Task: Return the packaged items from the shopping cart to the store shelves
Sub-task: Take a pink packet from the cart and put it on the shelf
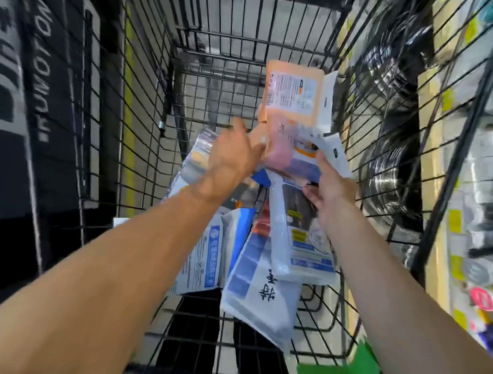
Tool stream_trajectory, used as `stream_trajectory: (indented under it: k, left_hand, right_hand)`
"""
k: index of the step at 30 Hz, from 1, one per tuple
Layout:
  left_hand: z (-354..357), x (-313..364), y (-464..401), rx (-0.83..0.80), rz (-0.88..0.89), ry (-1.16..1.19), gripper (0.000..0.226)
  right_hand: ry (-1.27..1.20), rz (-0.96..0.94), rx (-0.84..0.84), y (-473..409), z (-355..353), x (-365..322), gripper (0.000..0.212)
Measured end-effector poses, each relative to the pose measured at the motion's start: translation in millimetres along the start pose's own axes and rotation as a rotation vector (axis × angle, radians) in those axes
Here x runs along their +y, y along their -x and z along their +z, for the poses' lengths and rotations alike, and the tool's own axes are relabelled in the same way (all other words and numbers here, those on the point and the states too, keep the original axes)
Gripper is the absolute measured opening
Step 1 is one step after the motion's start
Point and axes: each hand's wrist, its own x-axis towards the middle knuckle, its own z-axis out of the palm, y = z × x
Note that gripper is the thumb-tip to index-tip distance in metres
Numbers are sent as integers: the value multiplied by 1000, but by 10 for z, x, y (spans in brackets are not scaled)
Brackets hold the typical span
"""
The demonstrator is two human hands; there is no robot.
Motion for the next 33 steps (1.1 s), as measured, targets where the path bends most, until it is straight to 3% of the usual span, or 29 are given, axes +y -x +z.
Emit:
stream_trajectory:
  k: [3, 6, 11, 16, 22, 26, 28, 31, 33]
  left_hand:
    - [-20, 89, -206, -140, -61, -100, 50]
    - [-74, 101, -294, -214, -97, -104, 49]
    - [-115, 72, -297, -318, -226, 223, 59]
    - [-128, 69, -271, -268, -276, 580, 11]
    - [-678, -58, -328, -6, -299, 789, 33]
    - [-919, -25, -261, 296, -79, 609, 49]
    - [-906, 95, -170, 381, 78, 555, 50]
    - [-771, 267, 62, 491, 397, 415, 38]
    - [-628, 319, 221, 505, 645, 335, 36]
  right_hand:
    - [-27, -106, 90, -129, 126, 6, 33]
    - [-70, -338, 174, -110, 173, 66, 44]
    - [-348, -452, 86, 35, 166, 109, 43]
    - [-435, -418, 92, 83, 81, 117, 30]
    - [-293, -443, 50, -16, -35, 235, 37]
    - [-210, -324, -31, -71, -55, 335, 47]
    - [-162, -298, 15, 40, -22, 353, 56]
    - [-81, -461, 182, 387, 41, 271, 65]
    - [-167, -524, 50, 587, 86, 110, 49]
